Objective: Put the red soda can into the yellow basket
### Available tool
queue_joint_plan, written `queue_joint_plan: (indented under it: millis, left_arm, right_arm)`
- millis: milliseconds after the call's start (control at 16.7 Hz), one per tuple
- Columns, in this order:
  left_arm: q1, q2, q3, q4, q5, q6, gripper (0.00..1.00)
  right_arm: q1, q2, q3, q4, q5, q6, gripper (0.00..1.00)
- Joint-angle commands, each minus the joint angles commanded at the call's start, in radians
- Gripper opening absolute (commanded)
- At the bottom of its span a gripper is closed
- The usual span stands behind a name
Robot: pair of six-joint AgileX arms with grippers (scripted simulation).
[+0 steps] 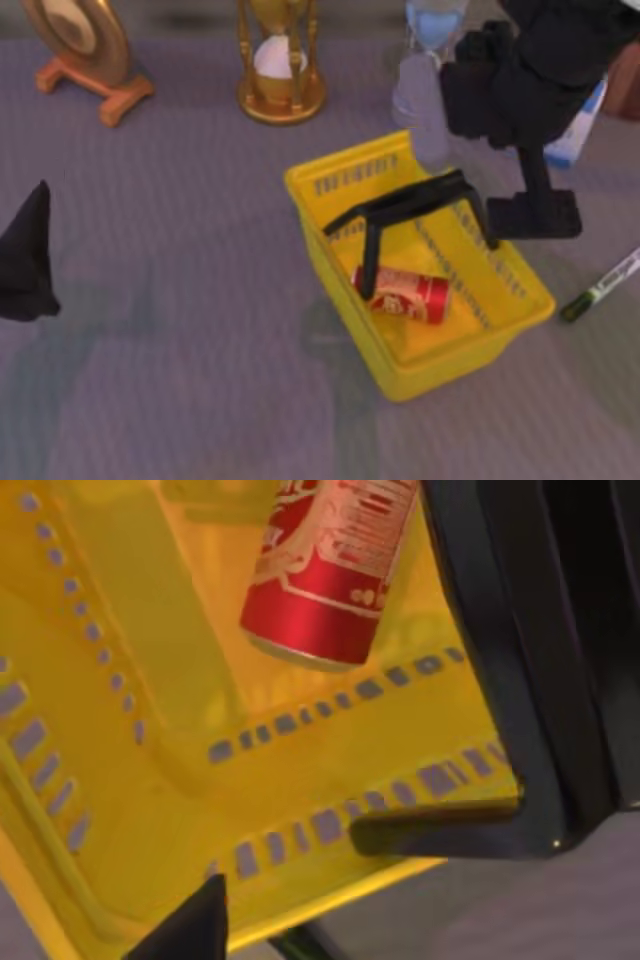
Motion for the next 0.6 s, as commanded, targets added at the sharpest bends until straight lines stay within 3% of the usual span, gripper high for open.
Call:
queue_joint_plan:
  millis: [300,420,600]
  left_arm:
    - [0.033,-0.336,-0.189,-0.129,-0.184,0.047,1.00]
    - [0.038,-0.396,-0.224,-0.149,-0.221,0.059,1.00]
    - [0.040,-0.414,-0.234,-0.155,-0.233,0.064,1.00]
  right_arm:
    - [0.083,0.290,0.308,-0.188,0.003,-0.178,1.00]
    - [0.098,0.337,0.363,-0.221,0.004,-0.212,1.00]
    - [0.103,0.350,0.379,-0.231,0.005,-0.222,1.00]
